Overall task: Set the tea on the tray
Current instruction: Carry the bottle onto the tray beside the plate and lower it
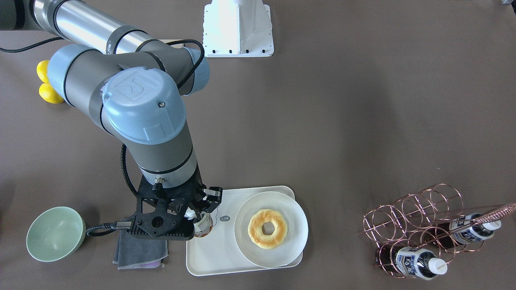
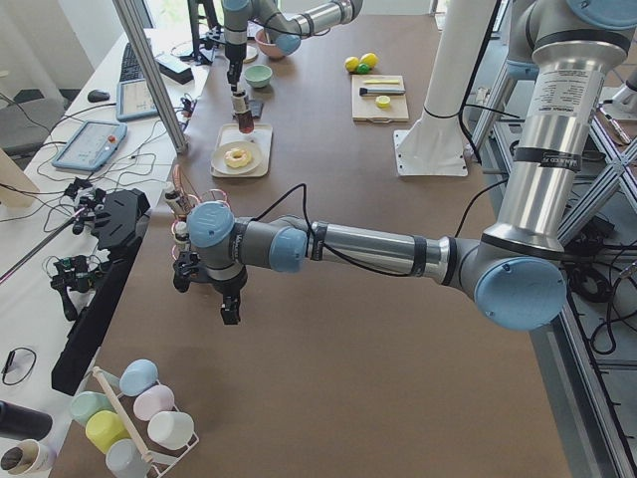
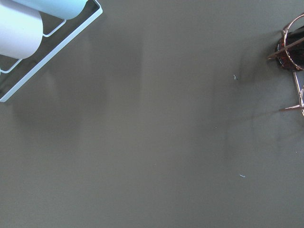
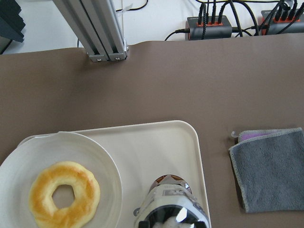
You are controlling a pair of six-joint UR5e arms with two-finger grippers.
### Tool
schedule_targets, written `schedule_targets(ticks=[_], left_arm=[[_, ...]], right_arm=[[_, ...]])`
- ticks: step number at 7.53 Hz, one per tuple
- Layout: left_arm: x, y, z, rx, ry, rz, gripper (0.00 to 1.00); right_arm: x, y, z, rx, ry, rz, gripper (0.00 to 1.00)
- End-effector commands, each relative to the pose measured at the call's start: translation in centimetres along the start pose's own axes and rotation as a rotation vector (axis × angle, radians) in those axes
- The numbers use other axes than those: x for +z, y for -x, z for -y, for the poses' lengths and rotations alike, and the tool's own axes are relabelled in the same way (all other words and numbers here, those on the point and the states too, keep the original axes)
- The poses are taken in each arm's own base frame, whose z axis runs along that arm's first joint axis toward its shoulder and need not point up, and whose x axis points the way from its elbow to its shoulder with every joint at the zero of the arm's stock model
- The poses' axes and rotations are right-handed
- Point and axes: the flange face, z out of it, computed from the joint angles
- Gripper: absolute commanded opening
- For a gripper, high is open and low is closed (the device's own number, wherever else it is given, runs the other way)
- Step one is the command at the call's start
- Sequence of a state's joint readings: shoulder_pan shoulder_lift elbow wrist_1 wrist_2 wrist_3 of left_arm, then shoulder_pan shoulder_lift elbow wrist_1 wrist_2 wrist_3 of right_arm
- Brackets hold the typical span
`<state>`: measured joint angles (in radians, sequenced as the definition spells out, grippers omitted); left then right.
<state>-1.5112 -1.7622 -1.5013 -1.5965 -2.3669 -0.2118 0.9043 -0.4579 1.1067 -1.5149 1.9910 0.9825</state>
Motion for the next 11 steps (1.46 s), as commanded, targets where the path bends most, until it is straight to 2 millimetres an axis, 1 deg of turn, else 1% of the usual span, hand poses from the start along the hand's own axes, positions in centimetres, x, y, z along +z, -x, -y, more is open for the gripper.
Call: schedule_targets(ticks=[1,2,3,4,5,6,8,9,10,11], left_arm=[[0.0,-0.1,0.6,0.000,0.000,0.000,0.97],[0.0,0.0,0.6,-0.002,0.000,0.000,0.97],[0.1,0.0,0.6,-0.002,0.002,0.000,0.97],[0.5,0.4,0.7,0.000,0.001,0.002,0.97],[1.1,1.0,0.8,0.007,-0.005,0.000,0.97],[1.6,1.5,0.8,0.007,-0.005,0.000,0.97],[1.7,1.6,0.8,0.006,-0.004,0.001,0.97],[1.6,1.7,0.8,0.005,-0.005,0.001,0.97],[1.6,1.7,0.8,0.004,-0.004,0.001,0.97],[1.6,1.6,0.8,0.005,-0.005,0.001,0.97]], right_arm=[[1.7,0.8,-1.5,-0.016,0.003,-0.007,0.00],[2.1,1.1,-1.9,-0.025,-0.009,-0.015,0.00],[1.9,1.3,-1.9,-0.031,-0.022,-0.009,0.14],[2.7,0.9,-2.6,-0.042,-0.023,-0.002,0.99],[2.2,1.2,-3.2,-0.051,-0.040,0.015,1.00],[0.9,1.2,-2.9,-0.051,-0.050,0.031,1.00],[-2.1,1.4,-2.6,-0.045,-0.046,0.068,1.00],[-4.0,1.0,-2.4,-0.033,-0.037,0.067,1.00],[-6.8,0.6,-2.4,-0.024,-0.037,0.071,1.00],[-10.0,-0.6,-2.2,-0.001,-0.019,0.068,1.00]])
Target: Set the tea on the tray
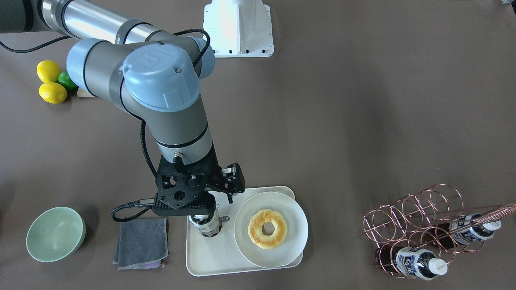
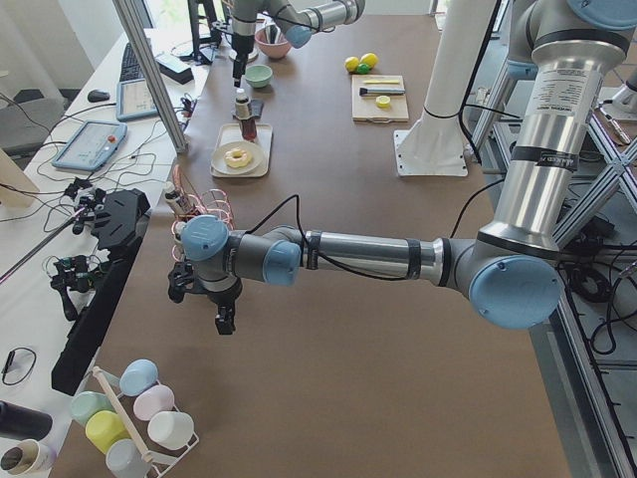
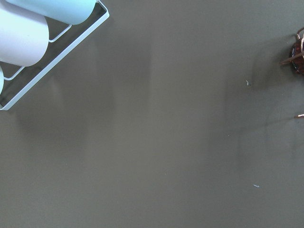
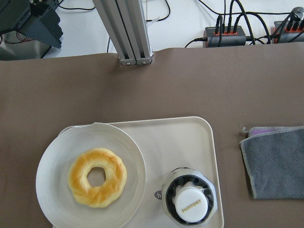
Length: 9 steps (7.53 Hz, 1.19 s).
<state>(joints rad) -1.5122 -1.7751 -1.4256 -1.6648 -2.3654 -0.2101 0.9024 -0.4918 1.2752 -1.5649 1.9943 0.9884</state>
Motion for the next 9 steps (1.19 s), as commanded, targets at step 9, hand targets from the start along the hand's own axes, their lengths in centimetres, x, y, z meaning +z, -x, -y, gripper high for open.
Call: schedule_targets(ticks=[9], left_arm=[[-0.2,0.4,-0.2,-0.006,-0.006,0.004,0.97]], right_arm=[[-6.3,-58.4,-8.8,-0.299,0.323,-0.390,1.00]])
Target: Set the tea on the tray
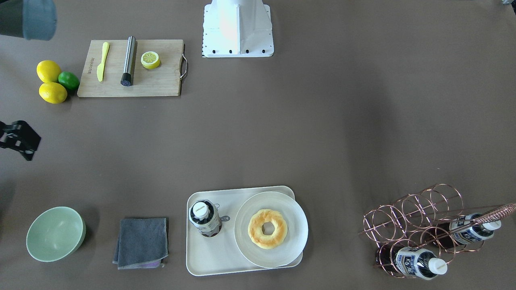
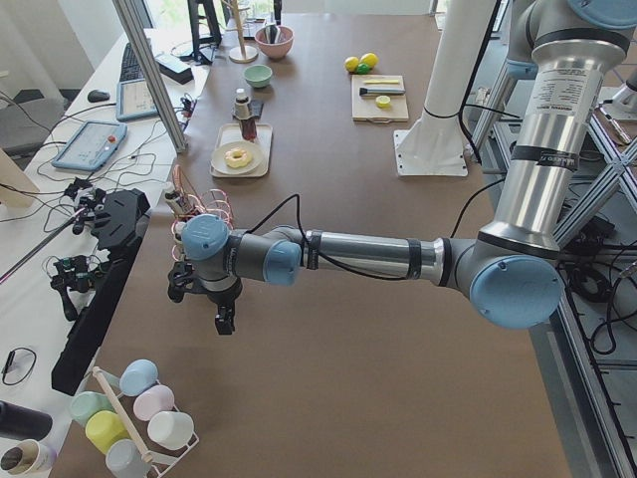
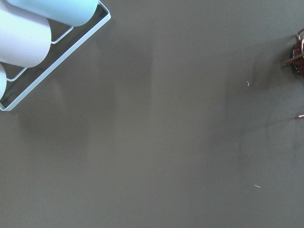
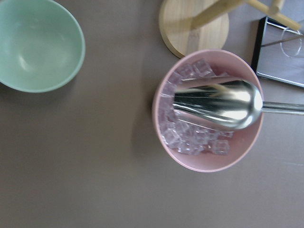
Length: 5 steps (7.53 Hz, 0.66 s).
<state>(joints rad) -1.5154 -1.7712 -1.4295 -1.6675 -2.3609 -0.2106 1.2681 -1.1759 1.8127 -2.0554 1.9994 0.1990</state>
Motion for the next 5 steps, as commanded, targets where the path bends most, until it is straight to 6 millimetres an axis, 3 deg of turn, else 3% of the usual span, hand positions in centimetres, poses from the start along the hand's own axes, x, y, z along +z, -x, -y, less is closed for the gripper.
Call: schedule_targets(ticks=[1,2,3,5], left_arm=[[0.0,0.3,-0.2,-0.006,0.000,0.001,0.97],[0.1,0.4,-0.2,-0.008,0.004,0.001,0.97],[0.2,0.5,-0.2,-0.010,0.006,0.002,0.97],[0.3,0.6,-0.3,-0.019,0.015,-0.004,0.97]], right_arm=[[6.9,-15.3,-7.9,-0.068,0.026,0.030,1.00],[9.8,-19.1,-11.2,-0.006,0.029,0.081,1.00],[11.6,-21.4,-13.0,0.028,0.007,0.132,1.00],[13.1,-23.7,-13.7,0.112,-0.007,0.321,1.00]])
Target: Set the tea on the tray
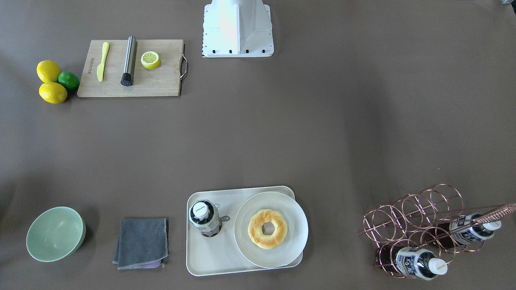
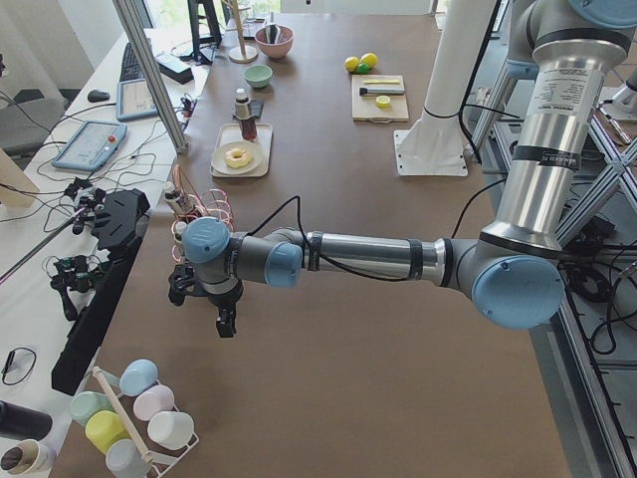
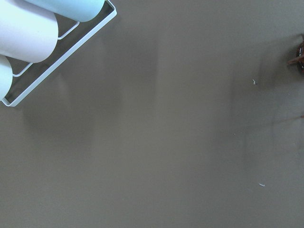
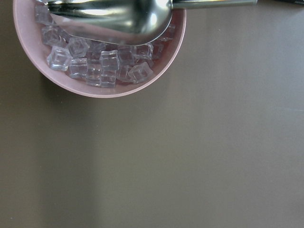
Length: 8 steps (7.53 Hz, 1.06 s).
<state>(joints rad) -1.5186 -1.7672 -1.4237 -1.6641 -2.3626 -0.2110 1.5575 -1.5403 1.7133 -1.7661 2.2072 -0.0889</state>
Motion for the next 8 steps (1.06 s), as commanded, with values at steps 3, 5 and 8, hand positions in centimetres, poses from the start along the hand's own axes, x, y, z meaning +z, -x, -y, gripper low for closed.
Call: schedule_targets(ticks=[3,5,8], left_arm=[[1.0,0.9,-0.9,-0.026,0.030,-0.026,0.97],[1.8,1.9,-3.7,-0.052,0.063,-0.119,0.97],[0.4,3.1,-3.7,-0.074,0.039,-0.116,0.97]], right_arm=[[0.7,-2.6,-0.6,0.118,-0.028,0.142,1.00],[0.7,-2.6,-0.5,0.120,-0.028,0.140,1.00],[0.6,-2.6,0.3,0.118,-0.028,0.140,1.00]])
